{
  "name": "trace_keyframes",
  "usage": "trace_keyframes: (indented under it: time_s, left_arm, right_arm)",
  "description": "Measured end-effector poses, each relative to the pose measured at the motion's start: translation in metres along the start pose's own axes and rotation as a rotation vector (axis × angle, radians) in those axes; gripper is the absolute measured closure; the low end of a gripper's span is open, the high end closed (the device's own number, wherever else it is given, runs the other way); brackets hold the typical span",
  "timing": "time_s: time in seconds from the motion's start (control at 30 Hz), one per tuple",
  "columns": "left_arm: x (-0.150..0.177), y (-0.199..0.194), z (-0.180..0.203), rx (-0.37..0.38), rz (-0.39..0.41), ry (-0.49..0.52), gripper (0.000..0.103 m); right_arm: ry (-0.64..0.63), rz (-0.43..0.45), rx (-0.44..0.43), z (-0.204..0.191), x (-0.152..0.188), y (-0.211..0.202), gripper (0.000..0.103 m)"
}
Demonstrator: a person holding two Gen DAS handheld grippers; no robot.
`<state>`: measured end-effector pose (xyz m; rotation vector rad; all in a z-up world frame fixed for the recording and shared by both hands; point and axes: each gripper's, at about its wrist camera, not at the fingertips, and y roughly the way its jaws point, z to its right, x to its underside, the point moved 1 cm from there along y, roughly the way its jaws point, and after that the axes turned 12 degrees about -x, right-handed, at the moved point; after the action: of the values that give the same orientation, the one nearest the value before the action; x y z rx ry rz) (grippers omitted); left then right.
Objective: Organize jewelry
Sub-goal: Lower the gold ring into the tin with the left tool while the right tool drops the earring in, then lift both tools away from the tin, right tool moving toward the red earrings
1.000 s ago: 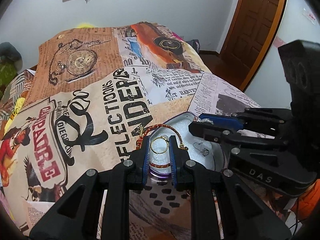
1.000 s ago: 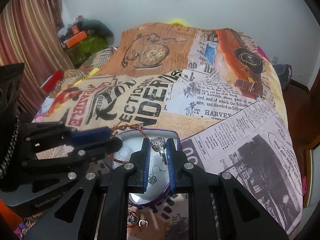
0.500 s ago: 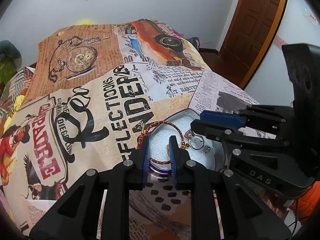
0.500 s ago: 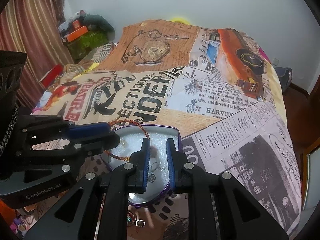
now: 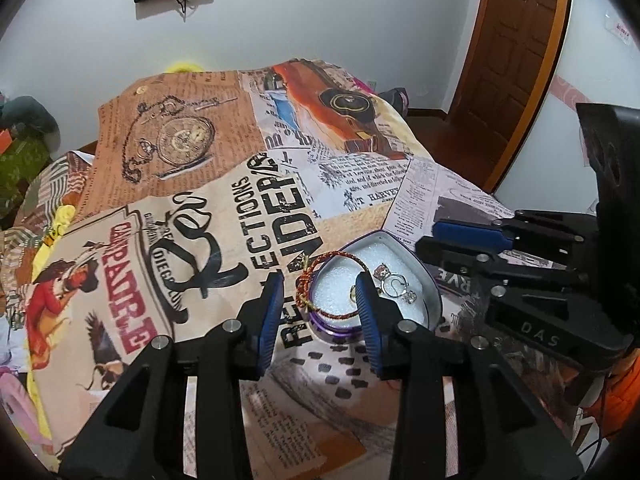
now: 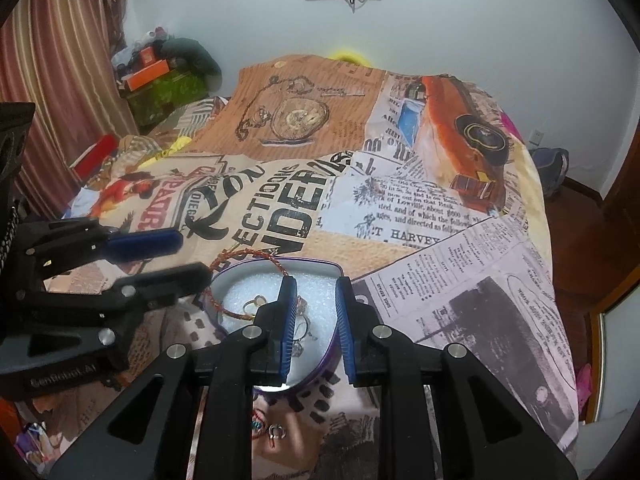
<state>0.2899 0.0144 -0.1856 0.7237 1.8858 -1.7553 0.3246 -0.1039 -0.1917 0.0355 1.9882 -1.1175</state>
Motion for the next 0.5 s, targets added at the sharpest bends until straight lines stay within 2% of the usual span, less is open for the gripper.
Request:
trace_keyframes:
  time_s: [0.5]
  left_arm:
    - [0.029,-0.044,0.0,-0.025,-0.013,0.019,0.067]
  right_arm:
    - [0.001,0.001,-0.013,-0.024,0.021,-0.033,0.085]
